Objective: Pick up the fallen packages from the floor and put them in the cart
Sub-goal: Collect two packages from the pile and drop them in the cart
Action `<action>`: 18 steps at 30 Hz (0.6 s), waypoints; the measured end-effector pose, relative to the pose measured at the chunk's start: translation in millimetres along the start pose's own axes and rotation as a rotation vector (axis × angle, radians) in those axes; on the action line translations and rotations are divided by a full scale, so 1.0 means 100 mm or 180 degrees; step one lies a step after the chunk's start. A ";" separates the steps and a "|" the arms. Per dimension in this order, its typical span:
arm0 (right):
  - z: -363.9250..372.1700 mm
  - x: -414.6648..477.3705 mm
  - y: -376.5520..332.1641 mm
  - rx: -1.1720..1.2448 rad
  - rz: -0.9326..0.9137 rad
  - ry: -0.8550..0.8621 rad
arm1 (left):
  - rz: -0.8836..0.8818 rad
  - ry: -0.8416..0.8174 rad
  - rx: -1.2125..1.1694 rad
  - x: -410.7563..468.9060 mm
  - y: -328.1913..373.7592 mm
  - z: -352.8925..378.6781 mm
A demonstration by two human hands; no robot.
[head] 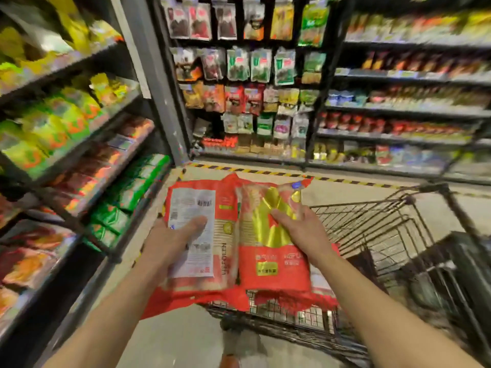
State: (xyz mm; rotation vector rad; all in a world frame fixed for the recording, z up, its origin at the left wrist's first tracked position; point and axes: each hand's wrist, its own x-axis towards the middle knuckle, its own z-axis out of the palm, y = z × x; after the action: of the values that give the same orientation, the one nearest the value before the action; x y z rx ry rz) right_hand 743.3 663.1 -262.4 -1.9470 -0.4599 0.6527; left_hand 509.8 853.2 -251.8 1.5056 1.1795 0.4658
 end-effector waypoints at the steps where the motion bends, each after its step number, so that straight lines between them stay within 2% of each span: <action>1: -0.04 0.05 0.06 0.0030 0.0129 0.0123 | -0.0001 -0.0073 0.0037 0.12 0.00 0.10; 6: -0.28 0.26 0.51 -0.0008 0.0467 0.0607 | -0.0253 -0.0573 0.0072 0.67 -0.21 0.69; 12: -0.54 0.57 1.41 0.0008 0.0962 0.0732 | -0.0557 -0.0992 0.0298 1.01 -0.76 1.66; 18: -0.71 1.16 2.58 0.0018 0.1521 0.0883 | -0.0953 -0.1003 0.0628 1.31 -1.50 2.75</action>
State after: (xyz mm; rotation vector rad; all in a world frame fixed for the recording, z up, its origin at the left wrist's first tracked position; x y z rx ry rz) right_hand 888.0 567.6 -496.6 -2.1180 0.1878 0.6617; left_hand 723.8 808.6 -512.0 1.4705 1.1960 -0.0907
